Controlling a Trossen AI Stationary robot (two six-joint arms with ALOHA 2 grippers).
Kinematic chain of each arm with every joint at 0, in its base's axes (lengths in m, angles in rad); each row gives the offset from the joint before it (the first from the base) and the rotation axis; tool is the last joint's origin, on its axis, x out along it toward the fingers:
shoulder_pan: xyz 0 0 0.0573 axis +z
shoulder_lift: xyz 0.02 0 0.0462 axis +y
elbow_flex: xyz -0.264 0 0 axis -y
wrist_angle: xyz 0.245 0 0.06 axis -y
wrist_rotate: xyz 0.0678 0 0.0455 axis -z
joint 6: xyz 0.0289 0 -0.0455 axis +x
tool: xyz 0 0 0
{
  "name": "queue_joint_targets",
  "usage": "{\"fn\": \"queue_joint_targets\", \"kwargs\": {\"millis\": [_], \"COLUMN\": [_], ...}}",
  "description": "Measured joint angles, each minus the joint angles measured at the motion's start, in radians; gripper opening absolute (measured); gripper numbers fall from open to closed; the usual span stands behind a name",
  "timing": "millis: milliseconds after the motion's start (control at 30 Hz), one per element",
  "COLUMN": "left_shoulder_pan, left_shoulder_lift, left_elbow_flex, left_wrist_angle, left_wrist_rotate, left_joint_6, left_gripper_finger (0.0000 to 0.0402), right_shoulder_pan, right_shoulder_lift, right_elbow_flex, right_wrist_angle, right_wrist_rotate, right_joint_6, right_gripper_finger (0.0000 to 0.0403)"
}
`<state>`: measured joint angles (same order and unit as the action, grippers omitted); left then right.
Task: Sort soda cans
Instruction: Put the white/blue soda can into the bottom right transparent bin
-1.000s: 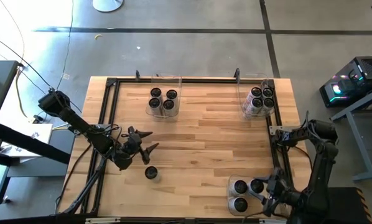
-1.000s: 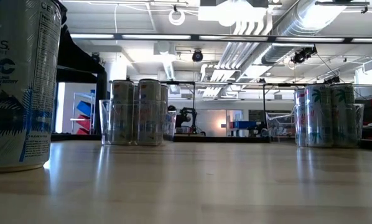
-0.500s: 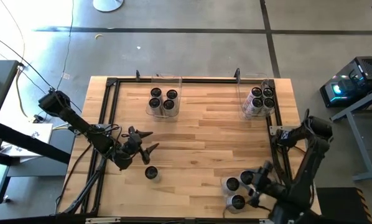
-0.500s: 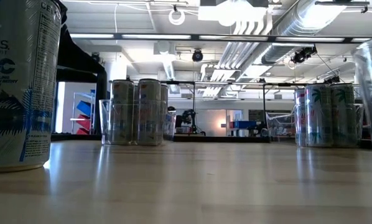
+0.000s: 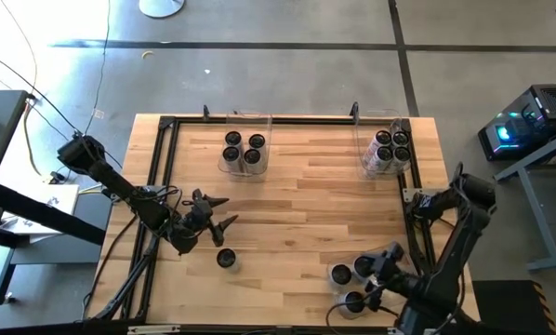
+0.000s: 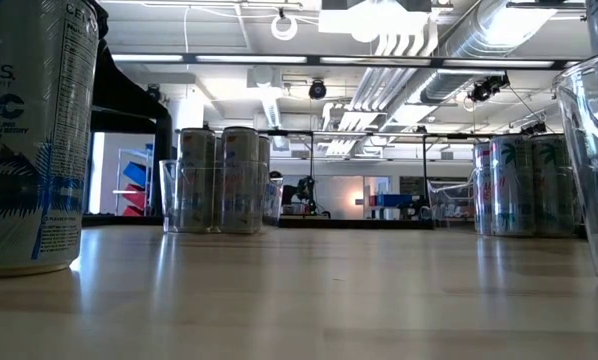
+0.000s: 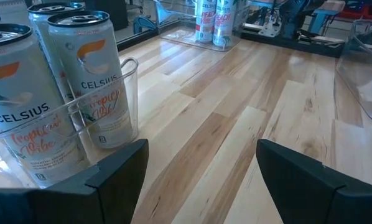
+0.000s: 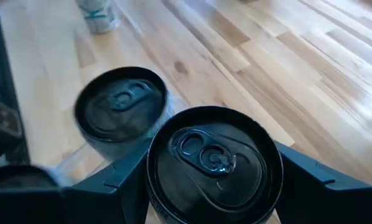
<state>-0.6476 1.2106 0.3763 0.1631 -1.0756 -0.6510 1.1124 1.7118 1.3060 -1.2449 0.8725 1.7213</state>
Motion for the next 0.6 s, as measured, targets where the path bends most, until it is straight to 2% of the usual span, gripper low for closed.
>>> {"fn": "queue_joint_targets", "kwargs": {"millis": [400, 533, 600], "left_shoulder_pan": [0.000, 0.000, 0.000], "left_shoulder_lift": [0.000, 0.000, 0.000], "left_elbow_flex": [0.000, 0.000, 0.000], "left_wrist_angle": [0.000, 0.000, 0.000], "left_wrist_rotate": [0.000, 0.000, 0.000], "left_joint_6": [0.000, 0.000, 0.000], "left_gripper_finger": [0.0291, 0.0291, 0.0291], "right_shoulder_pan": [-0.011, -0.005, -0.001], "right_shoulder_lift": [0.050, 0.049, 0.050], "right_elbow_flex": [0.001, 0.002, 0.002], "right_wrist_angle": [0.007, 0.012, 0.024], "right_wrist_rotate": [-0.045, -0.075, -0.123], "right_joint_6": [0.036, 0.036, 0.037], "right_gripper_finger": [0.0242, 0.0279, 0.0297]}}
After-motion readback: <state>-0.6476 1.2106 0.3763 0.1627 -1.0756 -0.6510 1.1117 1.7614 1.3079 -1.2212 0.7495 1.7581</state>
